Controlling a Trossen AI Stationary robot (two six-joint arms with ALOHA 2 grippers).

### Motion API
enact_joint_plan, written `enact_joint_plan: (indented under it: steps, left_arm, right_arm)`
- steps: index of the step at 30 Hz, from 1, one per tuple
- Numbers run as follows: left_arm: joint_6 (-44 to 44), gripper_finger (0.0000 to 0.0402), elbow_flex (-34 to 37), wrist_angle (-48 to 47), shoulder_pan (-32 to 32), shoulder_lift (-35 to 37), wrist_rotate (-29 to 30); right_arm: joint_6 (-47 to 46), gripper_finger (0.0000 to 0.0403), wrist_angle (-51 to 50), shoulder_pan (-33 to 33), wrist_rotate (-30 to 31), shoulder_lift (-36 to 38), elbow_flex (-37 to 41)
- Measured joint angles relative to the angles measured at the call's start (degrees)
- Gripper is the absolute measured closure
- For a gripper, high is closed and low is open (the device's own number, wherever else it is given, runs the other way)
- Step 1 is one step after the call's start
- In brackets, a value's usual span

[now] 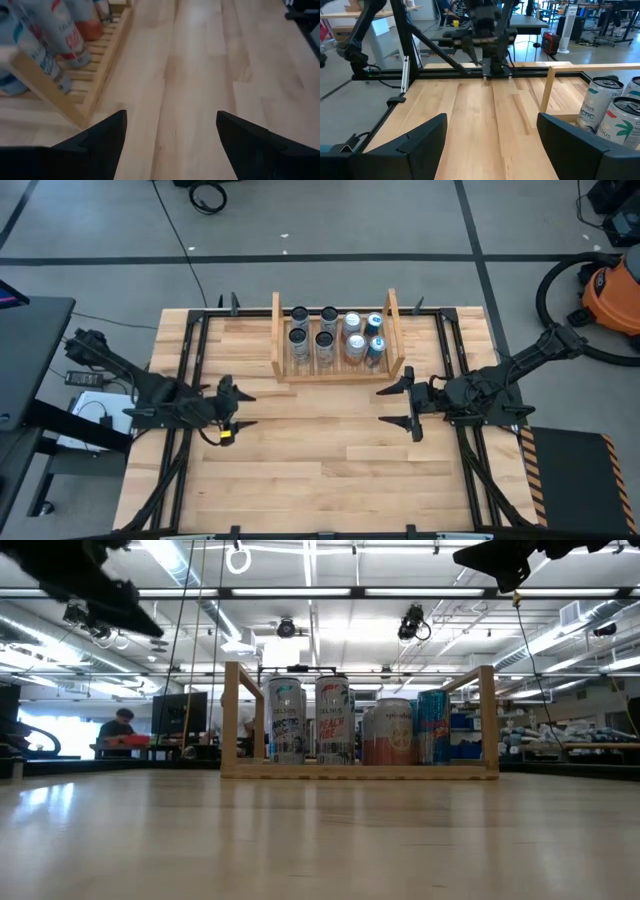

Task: Place canned beverage on shelf
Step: Return to Home Position

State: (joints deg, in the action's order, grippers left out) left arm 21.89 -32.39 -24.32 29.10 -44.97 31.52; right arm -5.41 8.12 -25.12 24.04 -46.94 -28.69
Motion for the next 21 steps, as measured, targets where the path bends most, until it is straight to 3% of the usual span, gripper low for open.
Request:
enact_joint_plan:
  steps: [4, 14, 21]
  left_arm:
    - [0.0, 0.0092, 6.9, 5.2, 0.0, 2.6, -0.7]
    - [-3.4, 0.0092, 20.3, 17.2, 0.0, 7.2, -9.3]
    - [-4.5, 0.0092, 27.5, 23.1, 0.0, 8.9, -9.8]
  right_arm:
    - [0.9, 0.0085, 1.2, 0.0, -0.1, 0.0, 0.5]
    - [5.5, 0.0085, 20.6, 0.3, -1.4, 0.0, 11.8]
    - [5.5, 0.0085, 30.7, 0.6, -1.2, 0.0, 18.3]
